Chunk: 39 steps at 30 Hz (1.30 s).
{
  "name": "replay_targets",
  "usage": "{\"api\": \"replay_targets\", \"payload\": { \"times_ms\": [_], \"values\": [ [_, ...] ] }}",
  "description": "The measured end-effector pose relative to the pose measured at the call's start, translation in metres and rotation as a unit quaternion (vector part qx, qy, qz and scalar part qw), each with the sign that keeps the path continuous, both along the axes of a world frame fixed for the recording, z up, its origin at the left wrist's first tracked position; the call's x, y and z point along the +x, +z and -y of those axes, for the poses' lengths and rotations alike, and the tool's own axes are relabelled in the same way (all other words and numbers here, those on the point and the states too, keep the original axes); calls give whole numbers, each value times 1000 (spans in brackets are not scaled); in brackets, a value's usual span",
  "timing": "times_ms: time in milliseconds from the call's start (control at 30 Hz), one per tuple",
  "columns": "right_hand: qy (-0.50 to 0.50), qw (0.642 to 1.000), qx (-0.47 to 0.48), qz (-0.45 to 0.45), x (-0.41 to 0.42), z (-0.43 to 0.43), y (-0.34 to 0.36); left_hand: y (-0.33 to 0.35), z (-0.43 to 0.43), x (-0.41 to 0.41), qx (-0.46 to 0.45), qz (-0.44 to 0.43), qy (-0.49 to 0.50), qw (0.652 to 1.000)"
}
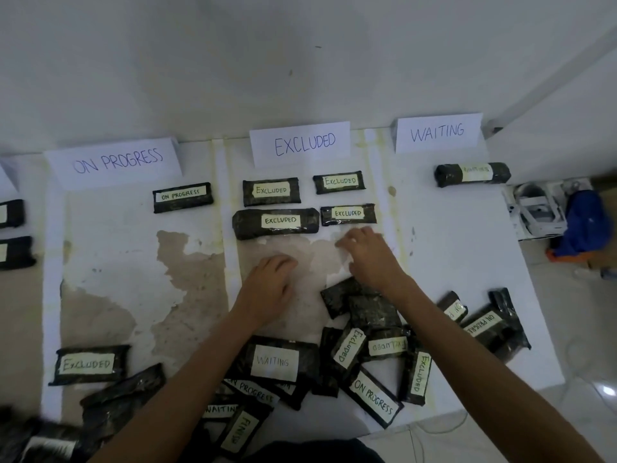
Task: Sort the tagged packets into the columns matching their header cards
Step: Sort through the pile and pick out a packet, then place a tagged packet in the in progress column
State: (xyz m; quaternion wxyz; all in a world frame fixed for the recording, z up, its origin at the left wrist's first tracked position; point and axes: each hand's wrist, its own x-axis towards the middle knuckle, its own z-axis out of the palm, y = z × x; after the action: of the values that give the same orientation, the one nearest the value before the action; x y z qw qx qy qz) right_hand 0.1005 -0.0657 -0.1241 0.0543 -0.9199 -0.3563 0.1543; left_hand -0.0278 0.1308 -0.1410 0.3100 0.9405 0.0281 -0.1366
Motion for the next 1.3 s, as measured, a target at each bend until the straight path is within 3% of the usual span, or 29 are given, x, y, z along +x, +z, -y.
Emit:
{"api": "replay_targets", "payload": {
  "times_ms": [133,300,400,467,600,667,800,900,1033,1200,1300],
  "values": [
    [39,997,-40,-51,-32,29,8,-1,8,-23,-8,3,-9,1000],
    [32,997,-52,-40,-43,34,14,4,15,-45,-37,9,1,999],
    [23,999,12,-32,-44,31,20,15,23,-48,-122,-13,54,991],
    [31,996,85,-10,-50,28,26,30,33,-46,-223,-65,159,960],
    [60,978,185,75,-73,16,30,52,46,-41,-446,-178,329,813],
    [74,973,194,97,-82,14,27,54,46,-42,-475,-167,343,793],
    [72,986,145,48,-92,14,30,54,37,-45,-420,-126,330,836],
    [2,986,150,-72,-97,14,37,53,29,-45,-397,-118,340,844],
    [-180,911,211,-305,-108,0,52,56,19,-38,-371,-104,351,854],
    [-269,836,270,-395,-122,-28,51,61,10,-33,-324,-63,266,906],
    [-297,819,273,-409,-125,-43,52,61,1,-37,-257,-44,245,934]
  ]
}}
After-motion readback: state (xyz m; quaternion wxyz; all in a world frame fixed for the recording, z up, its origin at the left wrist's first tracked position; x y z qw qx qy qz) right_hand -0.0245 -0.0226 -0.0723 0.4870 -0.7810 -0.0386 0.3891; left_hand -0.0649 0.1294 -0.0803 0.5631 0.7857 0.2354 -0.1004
